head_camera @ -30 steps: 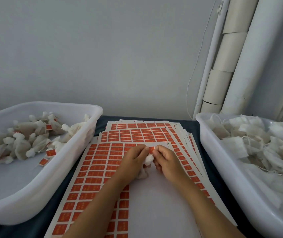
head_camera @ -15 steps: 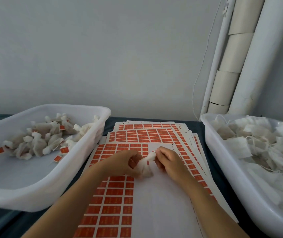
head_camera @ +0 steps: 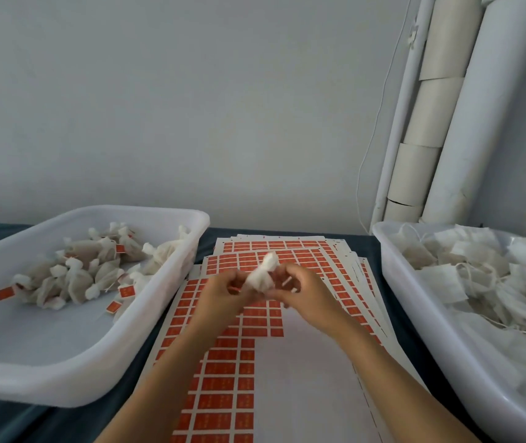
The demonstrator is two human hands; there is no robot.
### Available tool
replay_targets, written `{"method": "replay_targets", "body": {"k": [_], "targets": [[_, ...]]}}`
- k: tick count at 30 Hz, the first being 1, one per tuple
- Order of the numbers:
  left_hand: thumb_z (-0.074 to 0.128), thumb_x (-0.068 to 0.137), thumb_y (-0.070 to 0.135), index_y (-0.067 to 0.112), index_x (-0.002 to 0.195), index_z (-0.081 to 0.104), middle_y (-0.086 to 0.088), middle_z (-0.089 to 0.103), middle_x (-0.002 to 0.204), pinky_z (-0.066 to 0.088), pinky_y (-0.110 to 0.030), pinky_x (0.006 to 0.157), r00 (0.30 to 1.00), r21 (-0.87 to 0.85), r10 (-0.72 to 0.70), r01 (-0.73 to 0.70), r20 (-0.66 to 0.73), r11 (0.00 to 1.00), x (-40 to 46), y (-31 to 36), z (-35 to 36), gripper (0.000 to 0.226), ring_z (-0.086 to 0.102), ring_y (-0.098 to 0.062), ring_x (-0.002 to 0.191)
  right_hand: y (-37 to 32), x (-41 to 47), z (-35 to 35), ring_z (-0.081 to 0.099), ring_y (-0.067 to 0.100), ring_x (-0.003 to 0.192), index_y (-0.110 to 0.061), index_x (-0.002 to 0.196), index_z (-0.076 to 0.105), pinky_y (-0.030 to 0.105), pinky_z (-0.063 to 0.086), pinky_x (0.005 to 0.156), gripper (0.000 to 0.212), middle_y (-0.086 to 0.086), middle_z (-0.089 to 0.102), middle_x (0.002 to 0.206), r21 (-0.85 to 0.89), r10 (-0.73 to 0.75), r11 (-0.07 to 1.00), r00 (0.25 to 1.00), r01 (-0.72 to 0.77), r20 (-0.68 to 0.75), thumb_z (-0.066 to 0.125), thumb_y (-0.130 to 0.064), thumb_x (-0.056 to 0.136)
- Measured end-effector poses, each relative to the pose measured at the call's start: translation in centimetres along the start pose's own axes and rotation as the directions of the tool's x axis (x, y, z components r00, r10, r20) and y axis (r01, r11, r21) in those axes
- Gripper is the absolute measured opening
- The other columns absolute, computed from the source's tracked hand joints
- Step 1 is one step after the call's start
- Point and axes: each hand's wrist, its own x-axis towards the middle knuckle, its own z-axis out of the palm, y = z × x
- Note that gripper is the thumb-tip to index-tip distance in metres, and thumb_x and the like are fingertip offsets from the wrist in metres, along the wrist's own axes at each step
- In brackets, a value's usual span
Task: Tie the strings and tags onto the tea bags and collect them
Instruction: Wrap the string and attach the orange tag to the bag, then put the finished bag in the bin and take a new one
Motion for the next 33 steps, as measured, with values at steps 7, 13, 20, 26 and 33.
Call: {"method": "replay_targets", "body": {"k": [7, 13, 20, 26, 33], "targets": [[0.069, 0.083, 0.022, 0.015, 0.099, 0.064, -0.001, 0.068, 0.083, 0.050, -0.018, 0.053, 0.850, -0.657, -0.328, -0.028, -0.412, 0.754, 0.7, 4.7, -3.4, 0.018, 0.063, -0.007, 0.062, -8.3, 6.6, 3.2, 0.062, 0.010, 0.078, -0.014, 0.094, 0.059, 0.019, 0.055, 0.065, 0.013, -0.005, 0.060, 0.087, 0.234, -0.084, 0.965, 0.985, 0.118, -0.151, 0.062, -0.025, 0.088], [0.069, 0.083, 0.009, 0.013, 0.107, 0.060, -0.004, 0.066, 0.103, 0.048, -0.016, 0.070, 0.667, -0.696, -0.427, -0.195, -0.611, 0.691, 2.5, 4.6, -7.3, 0.026, 0.064, -0.013, 0.092, -11.5, 9.8, 7.9, 0.063, 0.010, 0.071, -0.004, 0.096, 0.060, 0.015, 0.054, 0.059, 0.010, 0.006, 0.064, 0.090, 0.391, 0.004, 0.920, 0.996, 0.033, -0.093, 0.059, -0.012, 0.090], [0.057, 0.088, 0.003, 0.018, 0.140, 0.037, -0.001, 0.040, 0.141, 0.040, -0.027, 0.093, 0.706, -0.507, -0.349, -0.017, -0.617, 0.862, 3.6, 3.5, -7.5, 0.058, 0.043, -0.018, 0.125, -10.2, 9.5, 9.1, 0.058, 0.025, 0.108, -0.012, 0.121, 0.051, 0.041, 0.050, 0.094, 0.029, 0.012, 0.059, 0.119, 0.349, 0.129, 0.931, 0.991, -0.111, -0.030, 0.051, -0.010, 0.092], [0.057, 0.088, 0.008, 0.030, 0.102, 0.055, 0.008, 0.055, 0.114, 0.044, -0.007, 0.056, 0.778, -0.271, -0.117, -0.070, -0.618, 0.960, 3.2, 4.5, -5.2, 0.026, 0.056, 0.004, 0.077, -9.4, 8.2, 5.1, 0.060, 0.021, 0.102, -0.012, 0.111, 0.056, 0.026, 0.052, 0.082, 0.019, 0.009, 0.061, 0.114, 0.284, 0.097, 0.956, 0.992, -0.071, -0.081, 0.048, -0.009, 0.094], [0.056, 0.089, 0.004, 0.020, 0.104, 0.059, 0.000, 0.062, 0.088, 0.043, -0.010, 0.038, 0.921, -0.359, -0.127, -0.015, -0.368, 0.933, 3.4, 7.6, 0.8, 0.021, 0.063, -0.001, 0.052, -7.5, 6.0, -4.0, 0.061, 0.014, 0.086, -0.013, 0.094, 0.061, 0.016, 0.049, 0.066, 0.020, 0.004, 0.065, 0.095, 0.176, 0.141, 0.980, 0.947, -0.092, -0.290, 0.042, -0.006, 0.095]]}}
